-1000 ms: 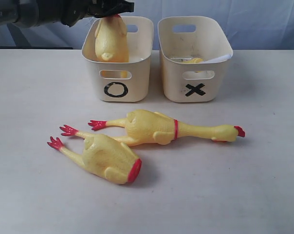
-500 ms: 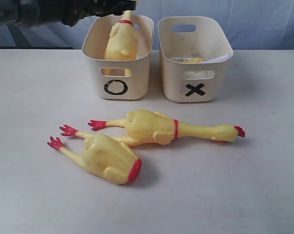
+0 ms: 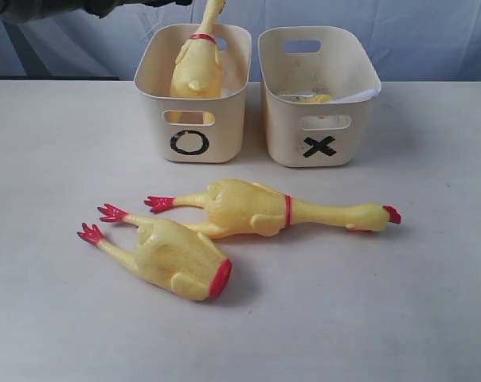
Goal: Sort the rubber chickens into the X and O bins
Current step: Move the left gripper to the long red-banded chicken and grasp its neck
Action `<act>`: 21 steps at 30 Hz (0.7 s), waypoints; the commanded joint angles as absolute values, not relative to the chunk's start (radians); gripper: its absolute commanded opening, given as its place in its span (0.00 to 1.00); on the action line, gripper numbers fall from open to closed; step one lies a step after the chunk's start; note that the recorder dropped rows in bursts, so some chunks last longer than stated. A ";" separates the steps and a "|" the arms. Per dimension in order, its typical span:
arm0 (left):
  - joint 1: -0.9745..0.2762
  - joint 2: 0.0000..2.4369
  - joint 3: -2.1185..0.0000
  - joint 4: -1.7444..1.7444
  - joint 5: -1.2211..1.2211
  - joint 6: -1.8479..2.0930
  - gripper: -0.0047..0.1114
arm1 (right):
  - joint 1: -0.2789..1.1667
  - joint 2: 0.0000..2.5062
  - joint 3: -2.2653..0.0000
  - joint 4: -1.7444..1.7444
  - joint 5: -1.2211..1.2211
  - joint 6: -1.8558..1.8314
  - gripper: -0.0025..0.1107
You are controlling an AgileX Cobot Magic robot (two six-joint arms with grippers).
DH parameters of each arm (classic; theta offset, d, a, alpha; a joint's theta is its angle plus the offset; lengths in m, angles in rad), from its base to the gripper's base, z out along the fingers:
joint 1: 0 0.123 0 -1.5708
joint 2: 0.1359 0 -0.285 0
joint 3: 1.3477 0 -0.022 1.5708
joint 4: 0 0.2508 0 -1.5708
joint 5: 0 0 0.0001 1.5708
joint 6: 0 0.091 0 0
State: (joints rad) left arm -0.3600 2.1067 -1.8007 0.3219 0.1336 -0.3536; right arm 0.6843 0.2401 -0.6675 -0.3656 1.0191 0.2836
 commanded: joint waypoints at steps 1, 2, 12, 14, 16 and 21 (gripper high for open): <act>-0.357 2.040 -1.806 0.418 0.324 -0.346 0.53 | 0.689 0.235 -0.664 -0.367 1.006 0.281 0.49; -0.357 2.028 -1.806 0.423 0.373 -0.323 0.53 | 0.689 0.235 -0.664 -0.367 1.006 0.281 0.49; -0.361 1.942 -1.800 -0.121 0.715 0.433 0.47 | 0.689 0.235 -0.664 -0.365 1.012 0.281 0.49; -0.363 1.942 -1.797 -0.217 0.738 0.555 0.47 | 0.689 0.235 -0.664 -0.365 1.014 0.281 0.49; -0.373 1.942 -1.797 -0.350 0.802 0.731 0.47 | 0.689 0.235 -0.664 -0.365 1.017 0.280 0.49; -0.403 1.942 -1.797 -0.430 0.965 0.912 0.47 | 0.689 0.235 -0.664 -0.365 1.030 0.279 0.49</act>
